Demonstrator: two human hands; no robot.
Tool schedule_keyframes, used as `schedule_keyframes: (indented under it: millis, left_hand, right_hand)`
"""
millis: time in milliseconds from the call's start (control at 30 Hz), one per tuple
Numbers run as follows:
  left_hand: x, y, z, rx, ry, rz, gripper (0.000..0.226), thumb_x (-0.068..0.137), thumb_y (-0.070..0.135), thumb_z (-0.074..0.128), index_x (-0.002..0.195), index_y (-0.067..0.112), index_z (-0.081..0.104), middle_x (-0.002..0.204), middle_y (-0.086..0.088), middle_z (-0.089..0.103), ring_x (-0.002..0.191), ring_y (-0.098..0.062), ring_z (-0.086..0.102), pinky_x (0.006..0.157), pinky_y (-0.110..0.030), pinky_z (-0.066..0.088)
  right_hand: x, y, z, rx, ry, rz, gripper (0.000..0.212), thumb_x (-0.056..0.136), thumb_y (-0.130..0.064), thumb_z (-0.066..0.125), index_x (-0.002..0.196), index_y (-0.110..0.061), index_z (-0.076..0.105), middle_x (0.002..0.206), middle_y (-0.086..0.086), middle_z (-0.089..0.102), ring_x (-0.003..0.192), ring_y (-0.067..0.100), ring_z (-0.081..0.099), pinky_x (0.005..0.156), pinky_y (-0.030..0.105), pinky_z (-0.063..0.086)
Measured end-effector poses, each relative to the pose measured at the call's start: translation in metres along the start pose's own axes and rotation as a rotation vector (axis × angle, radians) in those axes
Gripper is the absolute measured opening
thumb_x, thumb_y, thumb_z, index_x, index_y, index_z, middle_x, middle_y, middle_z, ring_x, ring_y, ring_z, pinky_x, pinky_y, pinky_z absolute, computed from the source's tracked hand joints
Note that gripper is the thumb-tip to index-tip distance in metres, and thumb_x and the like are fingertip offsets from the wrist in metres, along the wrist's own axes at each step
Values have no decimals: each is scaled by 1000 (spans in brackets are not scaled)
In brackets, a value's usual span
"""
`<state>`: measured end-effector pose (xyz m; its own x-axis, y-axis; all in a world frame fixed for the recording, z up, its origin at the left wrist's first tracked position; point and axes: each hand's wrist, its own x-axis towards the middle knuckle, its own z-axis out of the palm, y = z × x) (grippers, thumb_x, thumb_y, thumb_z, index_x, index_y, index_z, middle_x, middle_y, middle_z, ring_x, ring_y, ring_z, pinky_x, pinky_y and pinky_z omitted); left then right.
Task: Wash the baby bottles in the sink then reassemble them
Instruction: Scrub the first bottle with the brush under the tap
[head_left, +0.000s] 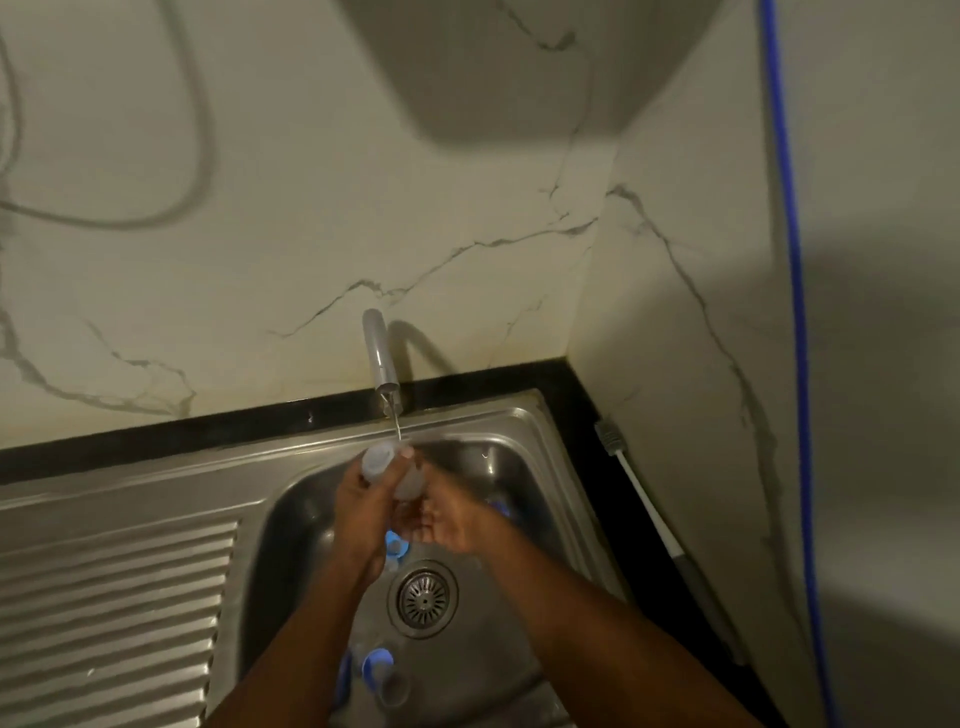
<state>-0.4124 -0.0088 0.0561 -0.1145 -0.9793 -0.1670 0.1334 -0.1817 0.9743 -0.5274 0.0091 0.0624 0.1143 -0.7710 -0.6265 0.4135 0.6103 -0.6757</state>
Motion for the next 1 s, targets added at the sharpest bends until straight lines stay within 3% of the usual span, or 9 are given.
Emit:
schedule_keyframes:
  millis: [133, 267, 367, 433, 467, 567, 667, 833, 1000]
  left_hand:
    - [3, 3, 10, 215, 38, 94, 34, 86, 30, 76, 114, 16, 63, 105, -2, 69, 96, -16, 67, 85, -37, 56]
    - [9, 1, 11, 232, 46, 120, 40, 86, 36, 75, 119, 21, 60, 110, 0, 67, 101, -21, 66, 84, -40, 57]
    - [13, -3, 11, 141, 75, 34, 44, 87, 41, 71, 123, 19, 58, 116, -5, 66, 104, -24, 66, 83, -40, 57]
    - [16, -7, 10, -30, 82, -96, 55, 87, 46, 69, 131, 16, 54, 124, -12, 63, 109, -29, 65, 88, -48, 58]
    - [18, -9, 9, -133, 66, -170, 59, 89, 49, 66, 135, 16, 51, 128, -14, 61, 113, -31, 64, 90, -51, 57]
    - [16, -11, 6, -425, -35, -390, 68, 92, 59, 56, 142, 15, 45, 133, -19, 59, 120, -34, 61, 92, -49, 54]
    - [14, -5, 5, -603, -69, -482, 72, 87, 58, 62, 143, 15, 45, 134, -20, 58, 122, -36, 60, 92, -50, 52]
    - [18, 10, 7, -636, -35, -495, 42, 90, 21, 68, 128, 11, 55, 130, -22, 62, 117, -36, 63, 93, -48, 53]
    - [38, 7, -2, -637, -24, -490, 53, 87, 24, 73, 135, 11, 53, 127, -20, 65, 111, -33, 67, 88, -43, 57]
  right_hand:
    - [-3, 10, -18, -496, 419, -74, 51, 100, -51, 40, 125, -10, 60, 126, 13, 63, 115, 28, 61, 98, 41, 49]
    - [-36, 7, -74, -991, 830, -361, 26, 96, -24, 54, 117, -14, 64, 117, 9, 66, 107, 23, 63, 85, 28, 48]
    - [-76, 4, -127, -1275, 1051, -297, 31, 96, -16, 54, 126, -10, 59, 124, 13, 62, 113, 27, 60, 93, 33, 50]
    - [-100, 5, -150, -1440, 1231, -259, 21, 88, -17, 69, 106, -6, 69, 105, 11, 70, 94, 21, 68, 77, 27, 53]
    - [-109, 8, -157, -1520, 1258, -213, 15, 85, -17, 73, 97, -7, 71, 97, 8, 71, 87, 18, 70, 70, 24, 53]
    - [-119, 30, -173, -1617, 1066, -32, 22, 101, -10, 47, 117, -10, 63, 118, 5, 65, 107, 19, 64, 84, 26, 49]
    - [-115, 36, -181, -1633, 1014, -36, 25, 103, -10, 42, 119, -11, 61, 122, 5, 62, 111, 19, 61, 88, 26, 47]
    - [-110, 34, -184, -1470, 975, 9, 24, 98, -8, 45, 113, 1, 62, 109, 17, 60, 107, 34, 60, 84, 37, 48]
    - [-99, 27, -185, -1369, 1015, -130, 21, 97, -22, 49, 101, -4, 60, 106, 10, 60, 88, 24, 59, 74, 31, 49]
